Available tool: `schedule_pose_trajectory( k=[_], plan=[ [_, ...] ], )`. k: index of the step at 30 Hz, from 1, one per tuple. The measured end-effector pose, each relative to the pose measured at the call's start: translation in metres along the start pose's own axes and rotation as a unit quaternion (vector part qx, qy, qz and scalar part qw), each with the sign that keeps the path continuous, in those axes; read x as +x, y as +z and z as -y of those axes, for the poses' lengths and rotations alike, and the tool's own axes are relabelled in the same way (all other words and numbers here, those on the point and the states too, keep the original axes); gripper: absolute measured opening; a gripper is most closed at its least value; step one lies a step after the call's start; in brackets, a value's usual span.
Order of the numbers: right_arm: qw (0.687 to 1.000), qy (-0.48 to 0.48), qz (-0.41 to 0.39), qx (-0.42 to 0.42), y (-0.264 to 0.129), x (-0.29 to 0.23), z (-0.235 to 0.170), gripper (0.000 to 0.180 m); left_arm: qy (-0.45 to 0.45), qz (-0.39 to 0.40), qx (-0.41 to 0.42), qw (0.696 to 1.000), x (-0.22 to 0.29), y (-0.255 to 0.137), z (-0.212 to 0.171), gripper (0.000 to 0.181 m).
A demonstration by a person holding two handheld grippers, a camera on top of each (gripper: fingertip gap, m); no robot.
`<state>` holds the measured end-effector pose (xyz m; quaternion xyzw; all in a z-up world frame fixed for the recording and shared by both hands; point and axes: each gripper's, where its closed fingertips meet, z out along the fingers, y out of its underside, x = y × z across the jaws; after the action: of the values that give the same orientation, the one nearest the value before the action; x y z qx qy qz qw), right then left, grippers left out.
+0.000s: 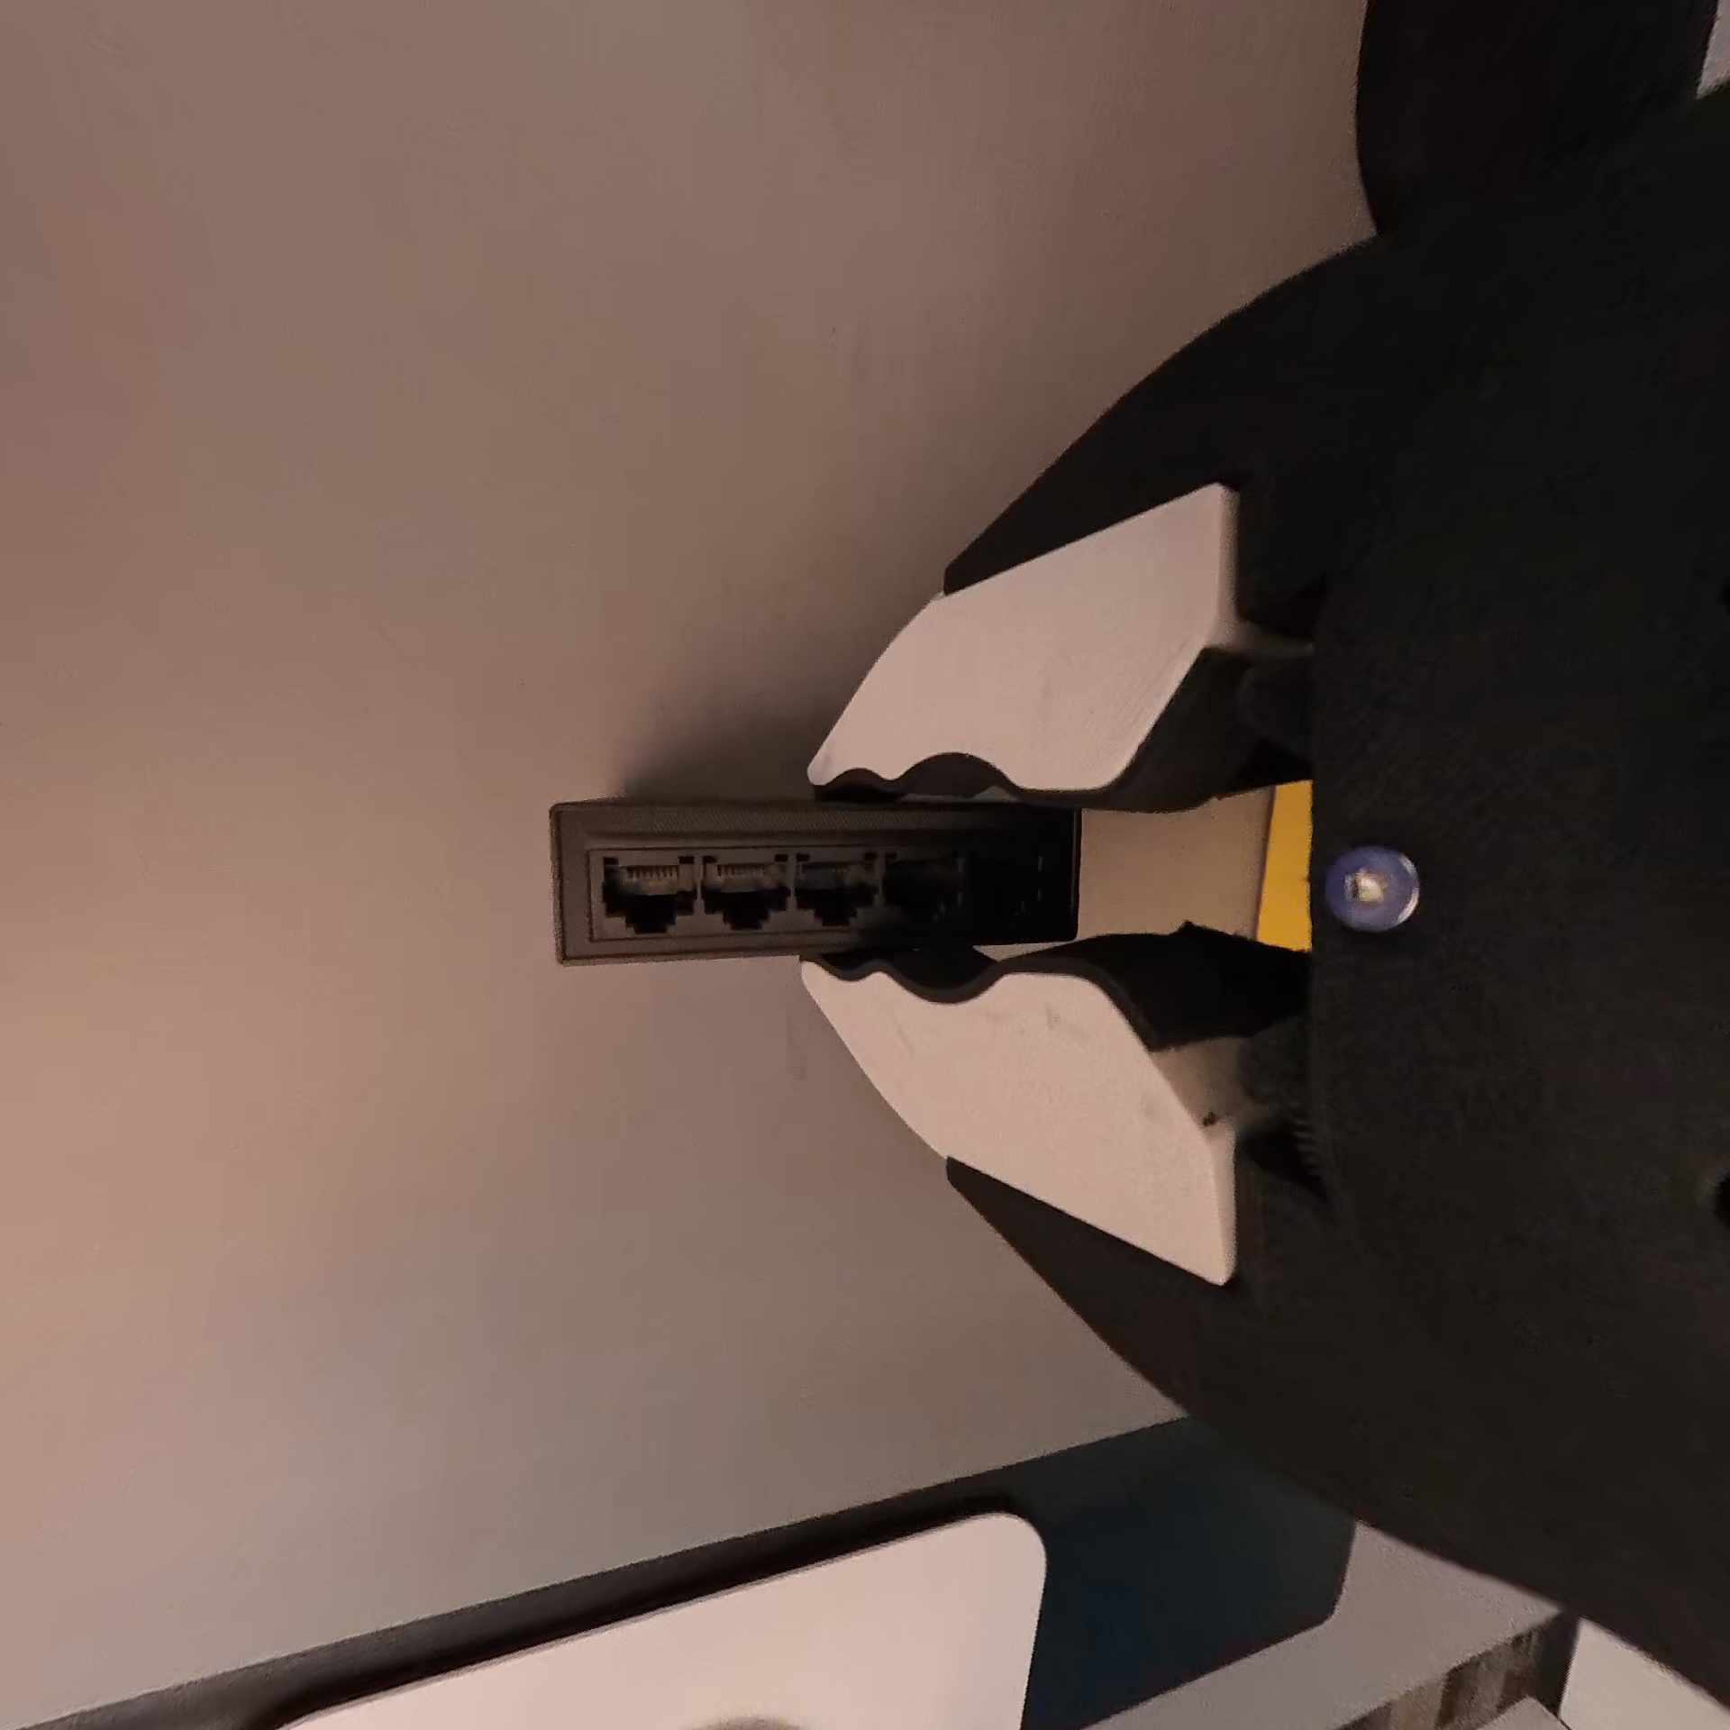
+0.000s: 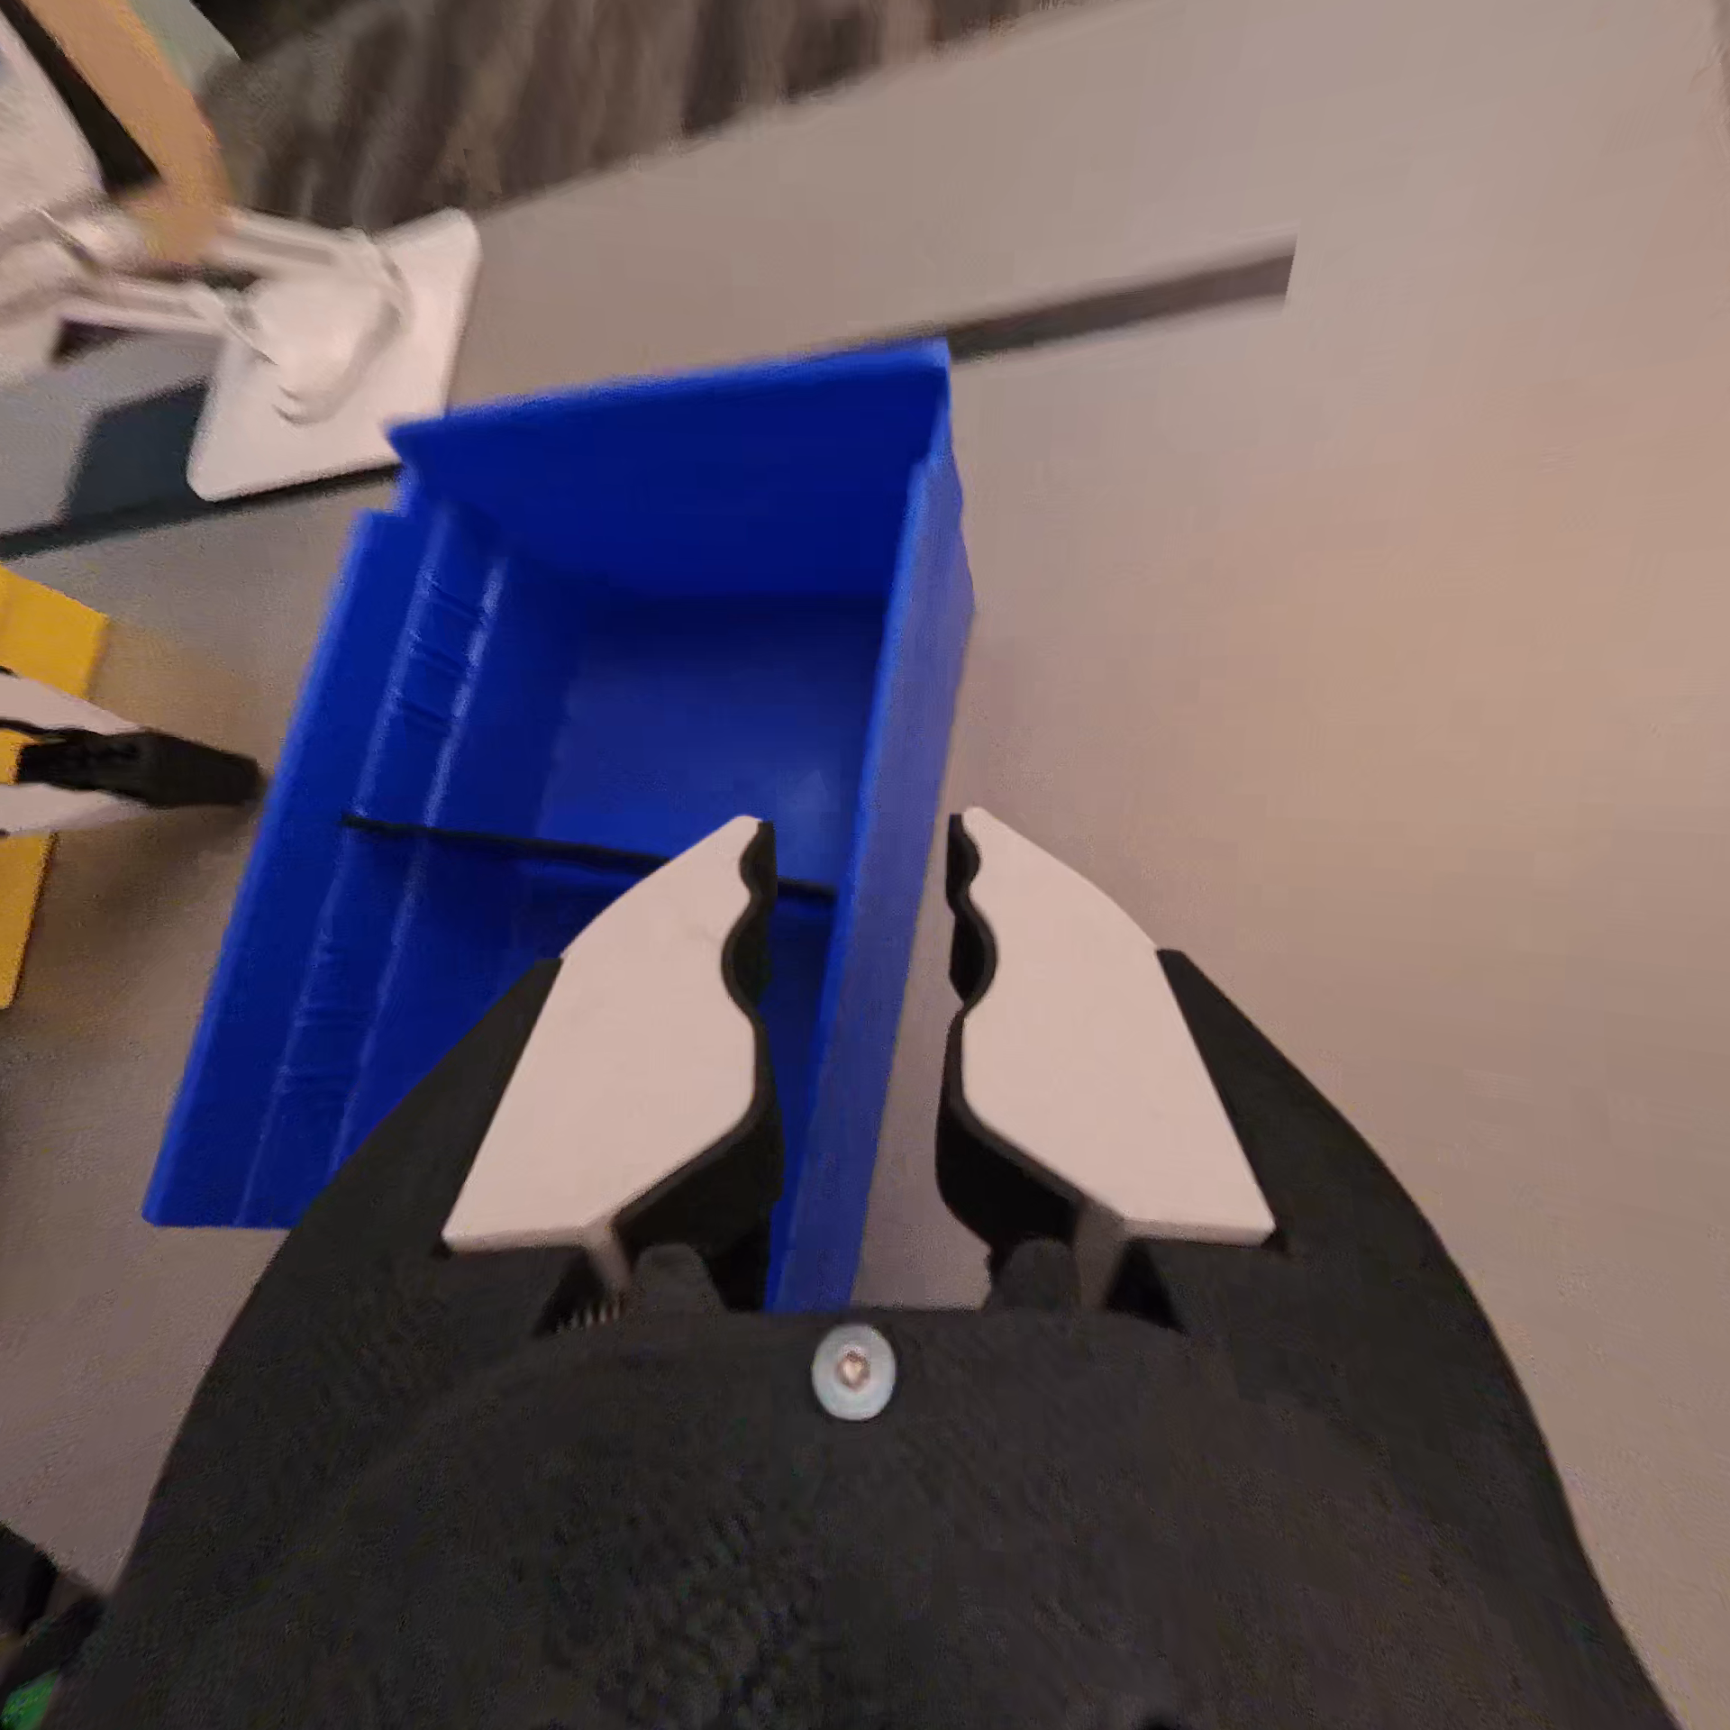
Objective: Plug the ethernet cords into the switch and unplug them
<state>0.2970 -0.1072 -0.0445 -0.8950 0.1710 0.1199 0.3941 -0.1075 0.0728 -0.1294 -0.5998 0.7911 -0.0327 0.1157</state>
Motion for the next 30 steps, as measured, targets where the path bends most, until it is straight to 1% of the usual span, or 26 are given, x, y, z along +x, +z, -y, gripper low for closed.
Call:
schedule_pose_trajectory(
  k=[1, 4, 7, 9, 11, 13, 14, 19, 25, 28, 29, 30],
  plan=[
    [1.000, 0.007, 0.004, -0.028, 0.006, 0.001, -0.009, 0.036, -0.002, -0.002, 0.000, 1.000, -0.001, 0.002, -0.001, 0.027],
    [0.996, -0.003, 0.027, -0.086, 0.022, -0.010, -0.025, 0.035, -0.010, -0.007, -0.002, 1.000, 0.000, 0.008, -0.001, 0.027],
    [0.991, -0.038, -0.014, -0.130, 0.031, -0.002, -0.037, 0.033, 0.006, 0.006, -0.011, 1.000, -0.002, 0.012, -0.004, 0.027],
    [0.989, -0.037, -0.023, -0.144, 0.031, 0.004, -0.044, 0.032, 0.009, 0.009, -0.011, 1.000, -0.002, 0.012, -0.005, 0.027],
    [0.989, -0.012, -0.013, -0.149, 0.031, 0.006, -0.048, 0.028, 0.014, 0.012, -0.009, 1.000, -0.003, 0.012, -0.006, 0.027],
    [0.989, 0.002, 0.021, -0.148, 0.031, -0.002, -0.049, 0.015, 0.020, 0.016, -0.005, 1.000, -0.005, 0.012, -0.008, 0.027],
    [0.989, 0.005, 0.025, -0.148, 0.031, -0.003, -0.049, 0.013, 0.017, 0.018, -0.002, 1.000, -0.006, 0.011, -0.009, 0.028],
    [0.988, -0.011, 0.007, -0.153, 0.029, 0.001, -0.049, 0.011, -0.005, 0.024, 0.017, 1.000, -0.011, 0.005, -0.012, 0.035],
    [0.990, 0.007, -0.008, -0.142, 0.024, 0.013, -0.048, 0.010, -0.011, 0.036, 0.006, 0.999, -0.015, 0.001, -0.020, 0.033],
    [0.990, 0.007, -0.010, -0.141, 0.023, 0.014, -0.049, 0.010, 0.002, 0.058, -0.004, 0.998, -0.020, 0.000, -0.023, 0.032],
    [0.990, 0.009, -0.009, -0.141, 0.023, 0.014, -0.049, 0.011, 0.002, 0.063, -0.007, 0.998, -0.020, 0.000, -0.023, 0.034],
    [0.990, 0.011, -0.008, -0.143, 0.023, 0.015, -0.049, 0.013, 0.001, 0.067, -0.012, 0.998, -0.021, -0.002, -0.024, 0.040]
  ],
)
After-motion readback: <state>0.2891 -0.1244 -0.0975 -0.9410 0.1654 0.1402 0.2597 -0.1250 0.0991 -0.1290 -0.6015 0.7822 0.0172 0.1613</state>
